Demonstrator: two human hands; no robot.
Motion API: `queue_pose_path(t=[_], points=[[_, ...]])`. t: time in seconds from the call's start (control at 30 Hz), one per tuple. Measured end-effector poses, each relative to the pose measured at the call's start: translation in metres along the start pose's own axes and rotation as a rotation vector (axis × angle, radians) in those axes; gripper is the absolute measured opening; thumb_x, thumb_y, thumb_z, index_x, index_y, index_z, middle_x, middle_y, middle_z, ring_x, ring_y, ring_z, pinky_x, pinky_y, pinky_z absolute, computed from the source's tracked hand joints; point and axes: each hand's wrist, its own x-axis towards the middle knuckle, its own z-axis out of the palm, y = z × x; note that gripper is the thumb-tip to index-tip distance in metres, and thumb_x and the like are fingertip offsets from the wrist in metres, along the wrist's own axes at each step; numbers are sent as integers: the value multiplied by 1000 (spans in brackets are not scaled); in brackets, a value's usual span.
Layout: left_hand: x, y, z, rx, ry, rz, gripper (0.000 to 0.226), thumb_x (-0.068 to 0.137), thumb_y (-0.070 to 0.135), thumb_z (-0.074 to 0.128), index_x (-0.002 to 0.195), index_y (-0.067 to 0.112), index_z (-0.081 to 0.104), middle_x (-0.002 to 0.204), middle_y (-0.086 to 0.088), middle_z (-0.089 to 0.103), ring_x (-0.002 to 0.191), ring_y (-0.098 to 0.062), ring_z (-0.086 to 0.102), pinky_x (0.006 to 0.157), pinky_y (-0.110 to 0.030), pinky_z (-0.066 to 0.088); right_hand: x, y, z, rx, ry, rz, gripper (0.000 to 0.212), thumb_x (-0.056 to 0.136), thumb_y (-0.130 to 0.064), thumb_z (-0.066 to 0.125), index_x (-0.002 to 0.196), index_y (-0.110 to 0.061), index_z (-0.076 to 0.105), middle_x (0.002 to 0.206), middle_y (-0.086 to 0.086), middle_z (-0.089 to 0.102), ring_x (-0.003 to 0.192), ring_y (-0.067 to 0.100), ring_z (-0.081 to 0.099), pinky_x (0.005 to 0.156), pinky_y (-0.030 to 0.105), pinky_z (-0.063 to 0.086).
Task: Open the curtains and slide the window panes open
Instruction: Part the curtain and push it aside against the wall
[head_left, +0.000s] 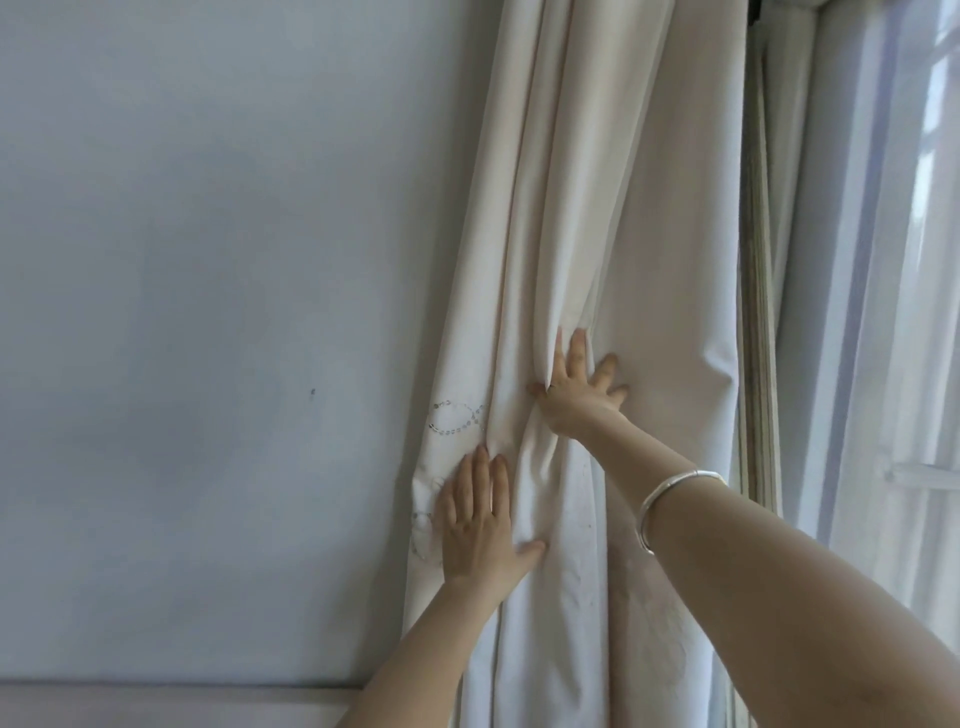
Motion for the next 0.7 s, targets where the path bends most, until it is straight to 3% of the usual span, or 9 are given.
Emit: queue_pose_path(t=[0.07, 0.2, 0.37, 0.7], points=[[-2, -1, -6, -28, 8, -18, 97, 77, 53, 53, 144, 9, -3, 155, -13, -9, 142, -29, -12, 115, -44, -4, -11, -3, -5, -2, -7, -23, 68, 96, -47, 22, 139, -31, -29, 153, -6, -27, 141, 40, -14, 109, 60, 9], [-17, -1, -23, -59, 60, -21, 97, 78, 53, 52, 144, 11, -4, 154, -14, -11, 142, -28, -14, 115, -40, -6, -39, -8, -15, -11, 15, -71, 72, 94, -51, 24, 141, -28, -25, 155, -3, -21, 142, 38, -8, 110, 57, 15], [-48, -4, -46, -71, 68, 3, 98, 78, 55, 51, 144, 13, -9, 154, -13, -13, 142, -27, -15, 115, -39, -6, -84, -14, -33, 32, -10, -94, 78, 92, -54, 29, 143, -24, -22, 157, 2, -16, 143, 36, -4, 111, 55, 12], [-169, 7, -128, -147, 36, 133, 96, 82, 55, 47, 143, 10, -12, 154, -14, -16, 142, -30, -14, 116, -38, -3, -242, -14, -72, 59, 12, 13, 83, 89, -59, 36, 145, -24, -14, 158, 2, -5, 143, 37, 3, 112, 53, 15]])
